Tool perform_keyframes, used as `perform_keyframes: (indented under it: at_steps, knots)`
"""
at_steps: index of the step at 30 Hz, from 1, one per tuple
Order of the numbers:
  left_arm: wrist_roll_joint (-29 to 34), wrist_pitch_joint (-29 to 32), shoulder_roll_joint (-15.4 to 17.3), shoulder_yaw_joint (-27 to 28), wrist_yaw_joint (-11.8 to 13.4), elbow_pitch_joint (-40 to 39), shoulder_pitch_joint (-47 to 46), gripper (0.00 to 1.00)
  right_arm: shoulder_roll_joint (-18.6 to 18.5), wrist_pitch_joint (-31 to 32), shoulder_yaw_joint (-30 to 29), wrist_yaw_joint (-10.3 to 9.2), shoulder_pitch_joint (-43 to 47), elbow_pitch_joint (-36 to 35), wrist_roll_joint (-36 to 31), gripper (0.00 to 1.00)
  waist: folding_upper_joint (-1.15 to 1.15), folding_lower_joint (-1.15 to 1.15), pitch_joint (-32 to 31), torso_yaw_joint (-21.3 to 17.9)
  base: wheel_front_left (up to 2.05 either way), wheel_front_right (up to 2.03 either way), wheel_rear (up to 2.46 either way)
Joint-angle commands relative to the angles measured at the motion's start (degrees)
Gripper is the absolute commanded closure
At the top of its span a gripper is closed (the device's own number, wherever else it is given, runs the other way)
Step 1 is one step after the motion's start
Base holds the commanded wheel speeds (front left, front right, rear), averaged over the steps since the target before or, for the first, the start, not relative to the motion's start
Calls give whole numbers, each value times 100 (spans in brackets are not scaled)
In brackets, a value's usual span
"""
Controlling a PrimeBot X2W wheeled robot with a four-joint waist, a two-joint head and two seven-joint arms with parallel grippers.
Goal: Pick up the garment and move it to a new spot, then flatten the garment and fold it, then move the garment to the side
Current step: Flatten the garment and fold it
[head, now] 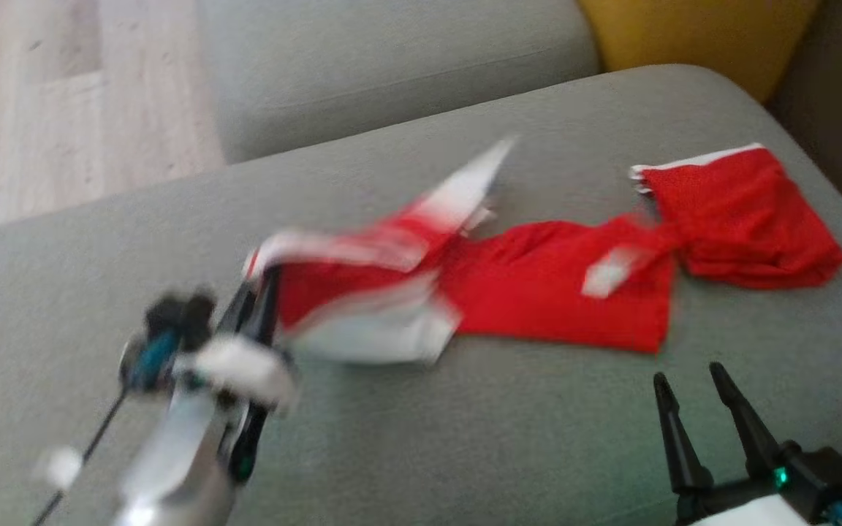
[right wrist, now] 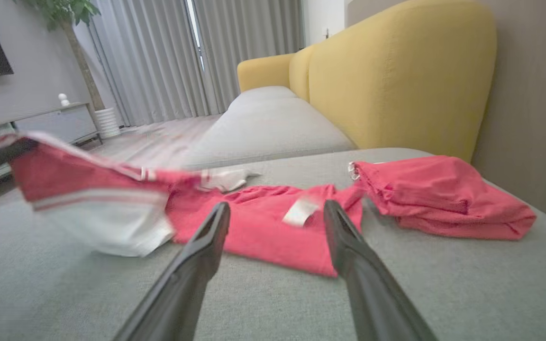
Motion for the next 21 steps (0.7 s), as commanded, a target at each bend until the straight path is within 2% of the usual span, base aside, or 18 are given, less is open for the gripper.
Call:
perform_keyframes:
  at_steps: [1,7,16,17,18,19,20,21]
  knots:
    - [7,-30,278,439,112,-215,-6,100,-90,-63,67,37,-66,-209,-22,0,0,0,122,273,0,0,0]
    - [210,-30,522,994,202,-403,579,100,-148,-63,94,37,-53,-210,-33,0,0,0,149,546,0,0,0]
    - [419,-30,572,1222,30,-308,172,100,-200,-63,197,37,-86,-182,-28,0,0,0,114,652,0,0,0]
    - [467,-30,559,1241,24,-297,117,90,-202,-63,201,37,-81,-181,-28,0,0,0,116,657,0,0,0]
    - [467,-30,559,1241,24,-297,117,90,-202,-63,201,37,-81,-181,-28,0,0,0,116,657,0,0,0]
    - [513,-30,540,1263,17,-298,73,53,-204,-63,205,37,-75,-178,-29,0,0,0,117,662,0,0,0]
    - [544,-30,509,1298,5,-322,41,6,-204,-63,210,37,-71,-176,-32,0,0,0,119,664,0,0,0]
    - [572,-30,471,1325,-13,-351,26,7,-203,-63,214,37,-66,-174,-33,0,0,0,120,667,0,0,0]
